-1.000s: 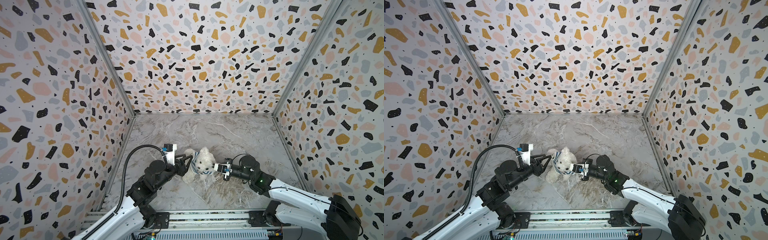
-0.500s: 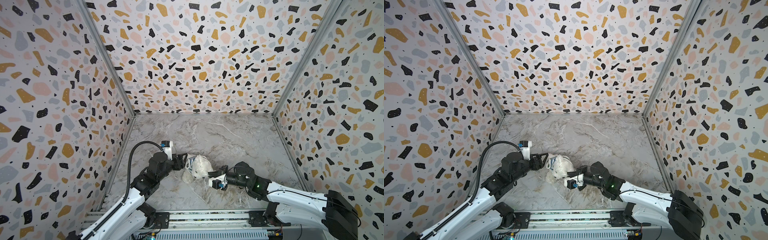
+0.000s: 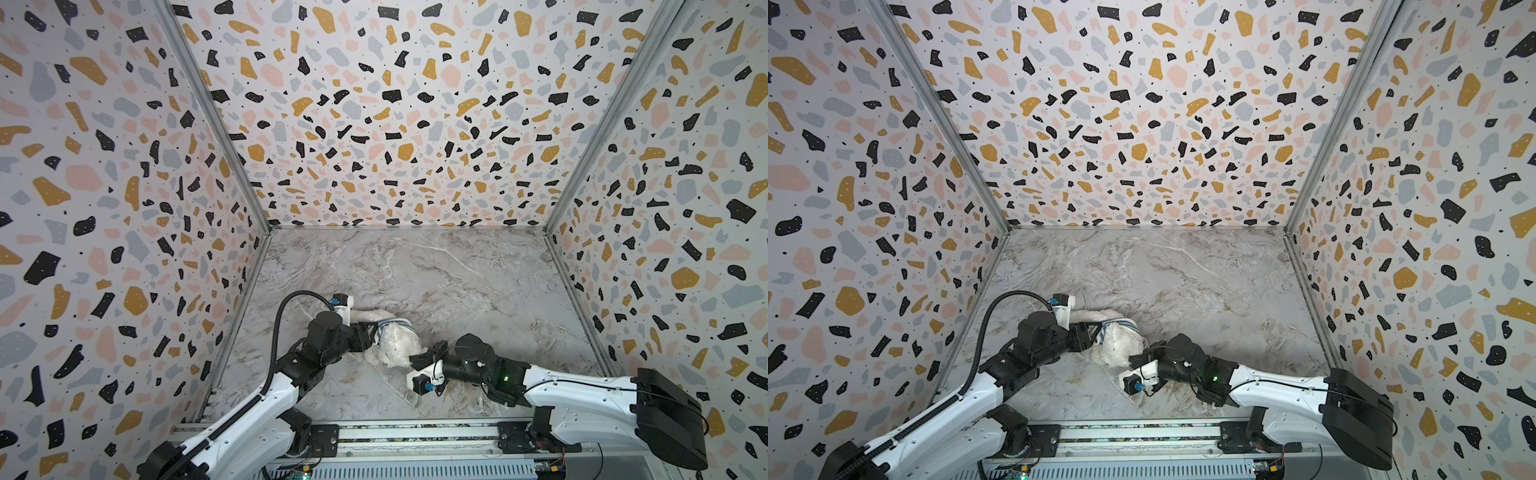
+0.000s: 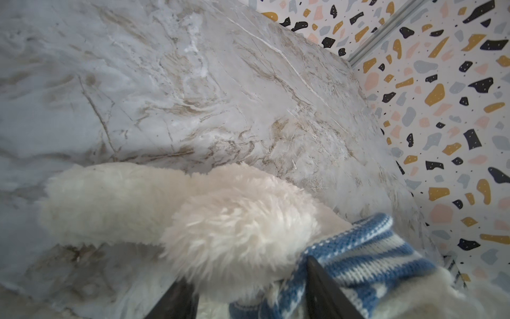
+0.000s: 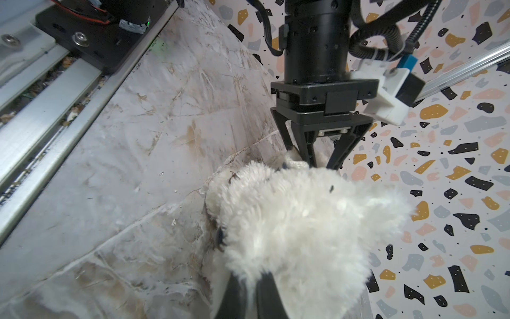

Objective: Dress the teddy bear

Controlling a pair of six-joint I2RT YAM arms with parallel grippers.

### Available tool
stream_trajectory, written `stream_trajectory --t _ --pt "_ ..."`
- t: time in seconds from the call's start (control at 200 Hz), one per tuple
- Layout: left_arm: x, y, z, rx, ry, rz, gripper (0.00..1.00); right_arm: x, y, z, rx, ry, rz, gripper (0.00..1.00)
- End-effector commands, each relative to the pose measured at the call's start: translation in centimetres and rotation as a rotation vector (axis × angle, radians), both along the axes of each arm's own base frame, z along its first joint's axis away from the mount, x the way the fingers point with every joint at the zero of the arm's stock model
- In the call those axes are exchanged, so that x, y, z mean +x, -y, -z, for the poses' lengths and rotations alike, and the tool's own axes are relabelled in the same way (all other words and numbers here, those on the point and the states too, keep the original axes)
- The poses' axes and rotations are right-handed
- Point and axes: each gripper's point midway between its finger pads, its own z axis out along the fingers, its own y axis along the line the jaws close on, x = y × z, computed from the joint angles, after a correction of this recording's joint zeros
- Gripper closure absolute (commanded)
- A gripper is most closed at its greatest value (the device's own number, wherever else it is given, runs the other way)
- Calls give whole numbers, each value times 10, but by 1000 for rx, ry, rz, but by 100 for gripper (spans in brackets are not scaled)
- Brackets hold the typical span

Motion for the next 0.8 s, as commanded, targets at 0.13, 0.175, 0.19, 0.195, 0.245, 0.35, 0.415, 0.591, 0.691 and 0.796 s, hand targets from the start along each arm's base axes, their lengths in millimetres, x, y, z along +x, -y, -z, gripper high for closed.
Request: stream_trajectory --t 0.13,0.175,0.19,0.195,0.245,0.35,0.415,0.591,0.691,0.796 --pt "-1 4 -9 -83 43 4 78 7 2 9 -40 26 35 94" --pt "-2 3 -9 -91 44 0 85 8 3 12 -46 23 41 92" --pt "-3 2 -8 -93 43 -2 87 8 3 12 -48 24 45 91" --pt "-3 2 -8 -93 42 -2 87 8 3 12 -48 24 45 91" --pt "-5 2 -7 -98 41 -3 92 9 4 14 -51 23 53 88" --pt "-8 0 0 -105 30 -5 97 10 7 13 -32 23 68 76" --pt "-11 0 5 -108 19 -3 99 11 9 12 -23 30 83 70" --pt "-18 0 18 -108 -12 7 100 24 16 8 14 30 153 63" --pt "-22 -1 26 -114 -31 7 100 33 21 4 43 1 189 62" --pt "-28 -2 35 -134 -51 9 100 42 29 -5 111 -55 224 59"
